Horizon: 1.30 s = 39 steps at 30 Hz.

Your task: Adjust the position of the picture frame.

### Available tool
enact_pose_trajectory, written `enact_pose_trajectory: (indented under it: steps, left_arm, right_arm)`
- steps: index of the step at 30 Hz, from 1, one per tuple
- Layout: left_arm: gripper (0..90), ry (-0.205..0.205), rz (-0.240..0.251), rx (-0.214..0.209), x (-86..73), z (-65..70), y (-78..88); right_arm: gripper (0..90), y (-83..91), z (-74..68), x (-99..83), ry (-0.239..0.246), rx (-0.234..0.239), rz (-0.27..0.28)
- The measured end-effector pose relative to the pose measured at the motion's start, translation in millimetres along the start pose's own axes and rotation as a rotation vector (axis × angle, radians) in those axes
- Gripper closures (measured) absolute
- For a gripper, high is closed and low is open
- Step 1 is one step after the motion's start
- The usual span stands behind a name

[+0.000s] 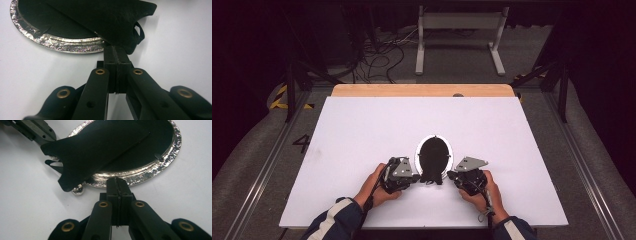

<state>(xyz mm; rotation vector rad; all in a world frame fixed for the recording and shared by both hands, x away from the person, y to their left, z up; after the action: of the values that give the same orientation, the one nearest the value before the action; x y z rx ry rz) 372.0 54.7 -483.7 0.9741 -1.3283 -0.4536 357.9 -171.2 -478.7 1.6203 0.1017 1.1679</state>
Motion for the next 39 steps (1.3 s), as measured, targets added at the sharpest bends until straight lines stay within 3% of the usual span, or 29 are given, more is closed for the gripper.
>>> enact_pose_trajectory:
  steps: [5, 8, 16, 19, 23, 26, 27, 31, 32, 37, 39]
  left_arm:
    - [89.9, 0.013, 0.009, -0.002, 0.7, -0.1, -1.6]
    - [90.0, 0.017, 0.017, 0.002, 2.2, -1.0, -3.0]
    - [86.1, 0.035, 0.036, 0.000, 0.5, -3.9, -2.3]
    - [85.8, 0.070, 0.098, 0.008, -5.7, -7.3, 12.0]
    - [83.6, 0.054, 0.119, 0.032, -12.4, -7.8, 25.3]
    - [81.4, 0.034, 0.136, 0.078, -25.6, -6.6, 46.6]
    - [79.7, 0.034, 0.136, 0.078, -25.6, -6.6, 46.6]
    - [76.8, 0.071, 0.170, 0.117, -45.1, -8.5, 69.9]
    - [73.7, 0.090, 0.183, 0.133, -56.5, -7.4, 79.6]
    - [65.3, 0.119, 0.176, 0.163, -77.8, -4.4, 91.3]
    - [58.6, 0.141, 0.177, 0.166, -93.2, -3.3, 97.5]
  right_arm:
    - [90.0, 0.1, -7.9, -1.3, 0.023, 0.030, 0.013]
    - [90.0, 0.1, -13.2, -0.7, 0.053, 0.004, 0.011]
    - [90.0, 0.1, -11.2, -1.4, 0.043, 0.020, 0.017]
    - [90.0, 3.9, -8.4, -2.1, 0.051, 0.015, 0.016]
    - [90.0, 14.0, -3.5, -3.5, 0.030, 0.029, 0.044]
    - [89.8, 25.7, -2.6, -5.3, 0.035, 0.045, 0.068]
    - [89.8, 25.7, -2.6, -5.3, 0.035, 0.045, 0.068]
    - [88.5, 36.2, -4.8, -9.5, 0.035, 0.055, 0.083]
    - [87.3, 38.9, -5.6, -12.2, 0.035, 0.056, 0.083]
    - [84.5, 39.6, -7.2, -16.2, 0.040, 0.069, 0.068]
    - [82.8, 39.1, -8.1, -15.6, 0.041, 0.068, 0.065]
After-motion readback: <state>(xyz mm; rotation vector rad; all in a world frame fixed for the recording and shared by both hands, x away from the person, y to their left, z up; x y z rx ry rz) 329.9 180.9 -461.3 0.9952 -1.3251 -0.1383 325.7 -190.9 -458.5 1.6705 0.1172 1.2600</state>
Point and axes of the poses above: each handheld gripper's, and its own axes: y roughly backward along the jaws, x roughly out of its top, z roughly to its right, the point moved 3 cm from there along -y, roughly forward along the jaws, and after that the axes turned 8 degrees about -z, right-handed, at the moved point
